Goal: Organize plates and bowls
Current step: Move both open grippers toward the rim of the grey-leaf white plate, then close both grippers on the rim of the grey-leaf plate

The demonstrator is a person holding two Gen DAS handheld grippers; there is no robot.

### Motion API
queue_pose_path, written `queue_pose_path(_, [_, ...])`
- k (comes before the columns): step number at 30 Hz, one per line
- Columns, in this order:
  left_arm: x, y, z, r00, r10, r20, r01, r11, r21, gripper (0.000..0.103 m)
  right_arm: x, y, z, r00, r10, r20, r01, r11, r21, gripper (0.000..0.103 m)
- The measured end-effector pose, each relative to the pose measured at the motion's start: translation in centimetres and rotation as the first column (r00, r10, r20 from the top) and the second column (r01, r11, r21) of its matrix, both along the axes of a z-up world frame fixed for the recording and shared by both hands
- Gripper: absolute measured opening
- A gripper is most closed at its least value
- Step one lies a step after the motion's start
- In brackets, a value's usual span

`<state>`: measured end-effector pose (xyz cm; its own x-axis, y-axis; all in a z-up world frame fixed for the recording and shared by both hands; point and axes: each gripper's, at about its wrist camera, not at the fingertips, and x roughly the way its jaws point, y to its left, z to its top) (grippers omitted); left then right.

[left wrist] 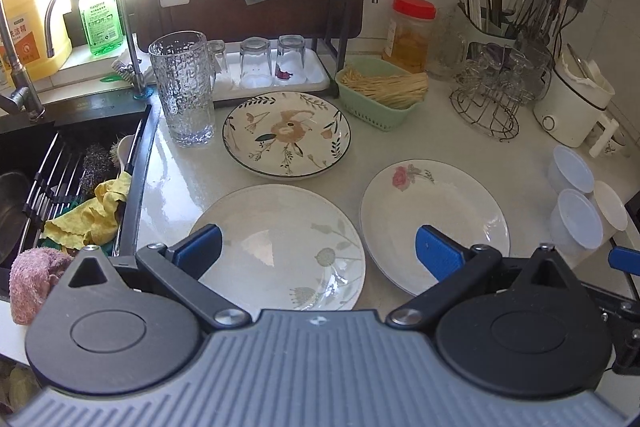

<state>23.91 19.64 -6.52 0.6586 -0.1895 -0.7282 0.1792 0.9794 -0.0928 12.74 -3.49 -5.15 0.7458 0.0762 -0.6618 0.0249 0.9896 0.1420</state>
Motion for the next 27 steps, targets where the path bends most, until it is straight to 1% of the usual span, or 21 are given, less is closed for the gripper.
queue_pose_path(3, [1.3, 1.0, -0.8, 0.999, -0.047, -0.017, 0.046, 0.998, -0.03, 0.103, 0.8, 1.5, -0.5, 1.0, -0.005, -0.006, 0.005, 1.0, -0.007, 0.1])
queue_pose_path(5, [1.9, 1.8, -1.4, 0.997, -0.066, -0.03, 0.065, 0.997, -0.035, 0.103, 1.3, 2.5, -0.9, 1.0, 0.0, -0.007, 0.0, 1.0, 0.022, 0.099])
queue_pose_path(7, [2.4, 2.8, -2.0, 0.996, -0.084, -0.04, 0.082, 0.996, -0.038, 0.103, 1.8, 3.7, -1.4, 1.0, 0.0, -0.004, 0.0, 1.0, 0.031, 0.098])
queue_pose_path(9, [2.7, 4.0, -2.6, 0.994, -0.098, -0.045, 0.096, 0.995, -0.034, 0.103, 2.3, 4.8, -1.9, 1.0, 0.003, -0.001, -0.003, 0.999, 0.038, 0.094])
queue_pose_path(10, [2.9, 4.5, -2.9, 0.993, -0.103, -0.049, 0.101, 0.994, -0.032, 0.103, 2.6, 5.4, -2.2, 1.0, -0.001, 0.0, 0.001, 0.999, 0.043, 0.089])
queue_pose_path(12, [3.4, 5.9, -3.6, 0.993, -0.103, -0.063, 0.102, 0.995, -0.018, 0.103, 3.3, 6.4, -2.9, 1.0, -0.009, -0.01, 0.009, 0.998, 0.067, 0.084])
queue_pose_path(13, [3.6, 6.4, -3.8, 0.992, -0.107, -0.064, 0.106, 0.994, -0.015, 0.103, 3.6, 6.9, -3.3, 1.0, -0.012, -0.018, 0.014, 0.997, 0.082, 0.07])
queue_pose_path(14, [3.9, 7.1, -4.2, 0.991, -0.115, -0.064, 0.114, 0.993, -0.014, 0.103, 3.9, 7.3, -3.7, 0.999, -0.02, -0.026, 0.022, 0.995, 0.094, 0.061])
queue_pose_path(16, [4.4, 8.3, -4.7, 0.99, -0.127, -0.069, 0.126, 0.992, -0.016, 0.103, 4.4, 8.2, -4.5, 0.999, -0.037, -0.036, 0.041, 0.993, 0.107, 0.059])
queue_pose_path(18, [4.9, 9.2, -5.3, 0.988, -0.136, -0.078, 0.135, 0.991, -0.016, 0.099, 4.7, 9.0, -5.2, 0.998, -0.056, -0.041, 0.061, 0.991, 0.12, 0.059])
queue_pose_path(19, [5.2, 9.7, -5.6, 0.987, -0.139, -0.085, 0.138, 0.99, -0.014, 0.094, 4.9, 9.3, -5.5, 0.997, -0.068, -0.043, 0.073, 0.989, 0.129, 0.059])
queue_pose_path(20, [5.6, 10.1, -6.0, 0.986, -0.14, -0.096, 0.139, 0.99, -0.015, 0.09, 5.0, 9.5, -5.7, 0.996, -0.079, -0.045, 0.084, 0.987, 0.137, 0.056])
queue_pose_path(21, [6.0, 10.7, -6.4, 0.984, -0.138, -0.112, 0.136, 0.99, -0.025, 0.088, 5.2, 9.8, -6.1, 0.995, -0.09, -0.052, 0.096, 0.985, 0.145, 0.054])
queue_pose_path(23, [6.7, 11.5, -7.1, 0.981, -0.139, -0.133, 0.134, 0.99, -0.05, 0.08, 5.5, 10.2, -6.8, 0.993, -0.098, -0.071, 0.108, 0.981, 0.162, 0.039])
queue_pose_path(24, [6.9, 11.9, -7.5, 0.98, -0.14, -0.141, 0.134, 0.989, -0.057, 0.078, 5.7, 10.3, -7.1, 0.991, -0.103, -0.082, 0.116, 0.979, 0.169, 0.037])
queue_pose_path(26, [7.5, 12.5, -8.2, 0.977, -0.144, -0.155, 0.135, 0.988, -0.069, 0.069, 6.1, 10.5, -7.7, 0.989, -0.113, -0.1, 0.13, 0.973, 0.19, 0.035])
queue_pose_path(27, [7.8, 12.7, -8.6, 0.975, -0.148, -0.166, 0.137, 0.987, -0.08, 0.066, 6.3, 10.6, -7.9, 0.987, -0.122, -0.105, 0.141, 0.97, 0.196, 0.034])
